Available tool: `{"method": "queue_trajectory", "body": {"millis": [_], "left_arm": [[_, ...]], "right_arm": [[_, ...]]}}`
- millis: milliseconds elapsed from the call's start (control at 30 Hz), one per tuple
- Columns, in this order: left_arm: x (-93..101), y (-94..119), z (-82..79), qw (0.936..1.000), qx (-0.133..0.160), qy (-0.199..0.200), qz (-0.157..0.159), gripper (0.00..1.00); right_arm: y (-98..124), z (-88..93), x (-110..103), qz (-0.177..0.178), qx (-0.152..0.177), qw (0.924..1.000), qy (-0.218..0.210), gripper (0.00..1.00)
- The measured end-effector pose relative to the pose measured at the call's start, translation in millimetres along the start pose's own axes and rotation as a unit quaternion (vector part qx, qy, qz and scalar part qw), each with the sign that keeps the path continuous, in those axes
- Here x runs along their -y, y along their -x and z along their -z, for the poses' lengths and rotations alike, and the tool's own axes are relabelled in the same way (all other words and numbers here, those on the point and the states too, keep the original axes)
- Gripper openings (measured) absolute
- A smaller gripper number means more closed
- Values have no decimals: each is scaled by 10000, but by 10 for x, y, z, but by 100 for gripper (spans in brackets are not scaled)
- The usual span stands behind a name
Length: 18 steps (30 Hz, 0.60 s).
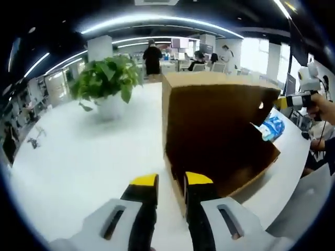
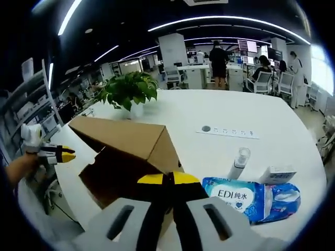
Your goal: Operate the shoe box by opening the lid, removing the specified soft item, and placing it in the target area until the item is outside and the box remains undamaged.
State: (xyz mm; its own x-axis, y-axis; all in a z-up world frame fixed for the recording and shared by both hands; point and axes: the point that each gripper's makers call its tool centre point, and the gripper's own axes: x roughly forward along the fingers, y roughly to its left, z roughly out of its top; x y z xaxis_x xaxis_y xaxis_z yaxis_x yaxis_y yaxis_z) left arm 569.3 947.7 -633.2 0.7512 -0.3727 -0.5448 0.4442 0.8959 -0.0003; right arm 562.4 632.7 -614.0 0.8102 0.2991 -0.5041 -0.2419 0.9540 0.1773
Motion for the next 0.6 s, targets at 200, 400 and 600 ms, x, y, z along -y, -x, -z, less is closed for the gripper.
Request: {"method": "queue_trajectory", "body": {"millis": [200,400,600], "left_arm": [[-29,69,-220,9996,206,-197,28,21],[33,43,-298,9984,241,-465,211,22],[107,16,-250,9968,162,-683,371,21]], "right_arm": [[31,77,-28,3,-22,10000,68,2],[52,198,-38,-18,-105,9999,97,2],[66,293,-49,-31,-162,9998,131,2]]}}
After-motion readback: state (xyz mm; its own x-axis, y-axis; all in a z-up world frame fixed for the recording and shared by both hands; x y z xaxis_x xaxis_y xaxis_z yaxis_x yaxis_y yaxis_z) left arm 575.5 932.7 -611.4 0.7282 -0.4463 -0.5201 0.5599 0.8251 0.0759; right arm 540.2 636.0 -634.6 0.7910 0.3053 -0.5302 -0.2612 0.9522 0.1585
